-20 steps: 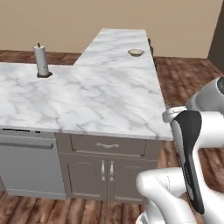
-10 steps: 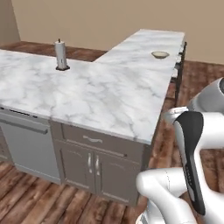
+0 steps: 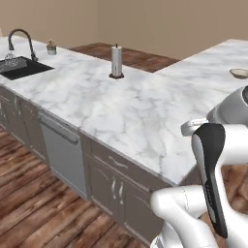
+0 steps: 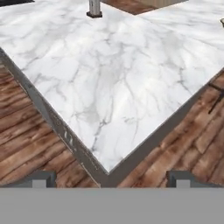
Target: Pick the strainer and bowl and place them in the sink. Then turn on the water.
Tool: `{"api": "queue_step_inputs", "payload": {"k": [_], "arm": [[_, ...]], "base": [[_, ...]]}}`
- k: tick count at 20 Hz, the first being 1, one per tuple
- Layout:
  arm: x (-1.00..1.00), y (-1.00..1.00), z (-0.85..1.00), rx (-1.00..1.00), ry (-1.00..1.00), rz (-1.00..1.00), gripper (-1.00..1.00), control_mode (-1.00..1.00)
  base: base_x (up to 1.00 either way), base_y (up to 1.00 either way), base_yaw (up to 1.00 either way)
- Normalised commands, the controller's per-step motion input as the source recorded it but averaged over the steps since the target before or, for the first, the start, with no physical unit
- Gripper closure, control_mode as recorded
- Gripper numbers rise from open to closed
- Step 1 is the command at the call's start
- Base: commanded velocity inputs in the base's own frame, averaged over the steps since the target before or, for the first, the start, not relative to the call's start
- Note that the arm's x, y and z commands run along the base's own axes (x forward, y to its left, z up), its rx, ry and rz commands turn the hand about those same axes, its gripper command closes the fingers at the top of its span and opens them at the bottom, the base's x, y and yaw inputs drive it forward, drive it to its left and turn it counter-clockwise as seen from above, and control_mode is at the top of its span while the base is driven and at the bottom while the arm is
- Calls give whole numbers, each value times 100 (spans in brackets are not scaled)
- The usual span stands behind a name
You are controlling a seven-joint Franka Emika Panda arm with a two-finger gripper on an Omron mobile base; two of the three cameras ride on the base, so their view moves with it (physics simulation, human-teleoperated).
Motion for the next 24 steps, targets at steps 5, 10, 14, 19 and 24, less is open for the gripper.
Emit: {"api": "queue_step_inputs", "payload": {"k": [5,10,14,19,24], "arm": [[0,0,0,0,0,0,-100,100],[0,0,0,0,0,0,-100,100],[0,0,0,0,0,0,-100,100],[0,0,0,0,0,0,-100,100],[0,0,0,0,0,0,-100,100]], "base": [[30,-86,52],[-1,-100,34],[-1,-100,28],[0,-100,28],[0,-100,25]]}}
